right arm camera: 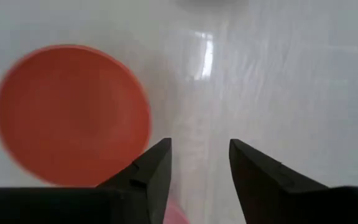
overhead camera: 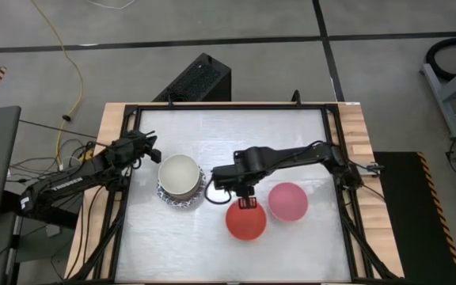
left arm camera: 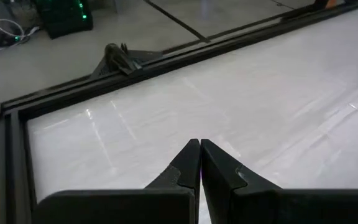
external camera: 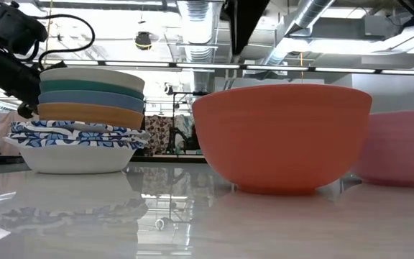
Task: Nest bowls inside each other
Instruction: Stack the orange bowl on top of the white bowl
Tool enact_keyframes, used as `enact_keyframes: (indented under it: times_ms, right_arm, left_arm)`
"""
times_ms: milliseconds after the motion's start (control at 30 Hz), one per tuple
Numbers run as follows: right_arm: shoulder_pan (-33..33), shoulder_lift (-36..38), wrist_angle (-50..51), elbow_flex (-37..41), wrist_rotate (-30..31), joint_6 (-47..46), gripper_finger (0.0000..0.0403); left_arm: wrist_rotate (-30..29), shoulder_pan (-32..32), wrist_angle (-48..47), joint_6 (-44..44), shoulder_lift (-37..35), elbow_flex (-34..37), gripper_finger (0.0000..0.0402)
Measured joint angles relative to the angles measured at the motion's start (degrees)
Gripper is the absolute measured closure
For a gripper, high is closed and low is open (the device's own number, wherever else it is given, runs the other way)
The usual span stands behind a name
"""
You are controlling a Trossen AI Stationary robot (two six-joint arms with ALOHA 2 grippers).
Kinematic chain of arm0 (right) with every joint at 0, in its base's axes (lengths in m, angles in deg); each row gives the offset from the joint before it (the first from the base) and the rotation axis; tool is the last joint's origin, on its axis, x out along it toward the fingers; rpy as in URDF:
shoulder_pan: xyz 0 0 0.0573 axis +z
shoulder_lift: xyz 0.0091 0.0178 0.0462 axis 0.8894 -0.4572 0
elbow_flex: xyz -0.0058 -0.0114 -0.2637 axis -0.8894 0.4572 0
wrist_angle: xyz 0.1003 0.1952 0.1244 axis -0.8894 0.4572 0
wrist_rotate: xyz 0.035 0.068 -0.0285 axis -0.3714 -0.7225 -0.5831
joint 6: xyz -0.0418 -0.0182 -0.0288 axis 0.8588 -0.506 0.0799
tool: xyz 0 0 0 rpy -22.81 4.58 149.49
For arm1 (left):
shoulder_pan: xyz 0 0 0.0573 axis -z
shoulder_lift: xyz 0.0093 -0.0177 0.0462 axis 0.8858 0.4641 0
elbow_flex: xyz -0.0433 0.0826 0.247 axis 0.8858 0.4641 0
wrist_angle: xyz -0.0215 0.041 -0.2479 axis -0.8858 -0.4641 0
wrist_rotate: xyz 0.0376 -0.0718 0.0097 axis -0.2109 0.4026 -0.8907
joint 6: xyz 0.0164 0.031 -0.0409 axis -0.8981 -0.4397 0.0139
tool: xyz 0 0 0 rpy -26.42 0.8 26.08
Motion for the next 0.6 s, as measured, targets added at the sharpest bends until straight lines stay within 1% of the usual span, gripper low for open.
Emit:
enact_keyframes:
  times_ms: [167,233,267,333,433,500,600]
  right_arm:
    - [0.3,2.5,-0.9,0.1,0.0,0.4,0.0221]
    - [0.4,4.5,-2.8,2.7,0.0,1.4,0.0224]
    - [0.3,6.2,-4.6,5.4,0.0,1.8,0.0225]
    - [0.0,10.7,-9.5,12.8,-0.1,1.9,0.0228]
    - [-1.1,19.6,-20.8,28.9,-0.2,0.8,0.0231]
    - [-1.6,25.4,-29.1,38.9,-0.7,-1.8,0.0232]
    - [-1.2,33.0,-40.3,49.7,-2.3,-7.0,0.0233]
  left_arm:
    - [-0.2,0.0,0.0,-0.4,0.0,0.0,0.0401]
    - [0.2,0.0,0.0,-0.4,0.0,0.0,0.0401]
    - [0.2,0.0,0.0,-0.2,0.0,0.0,0.0401]
    - [0.2,0.0,-0.1,0.7,0.0,0.0,0.0401]
    - [1.6,0.0,-0.3,1.2,0.0,0.0,0.0401]
    - [2.7,0.0,-0.3,1.2,0.0,0.0,0.0401]
    - [2.8,0.0,-0.1,2.1,0.0,0.0,0.0401]
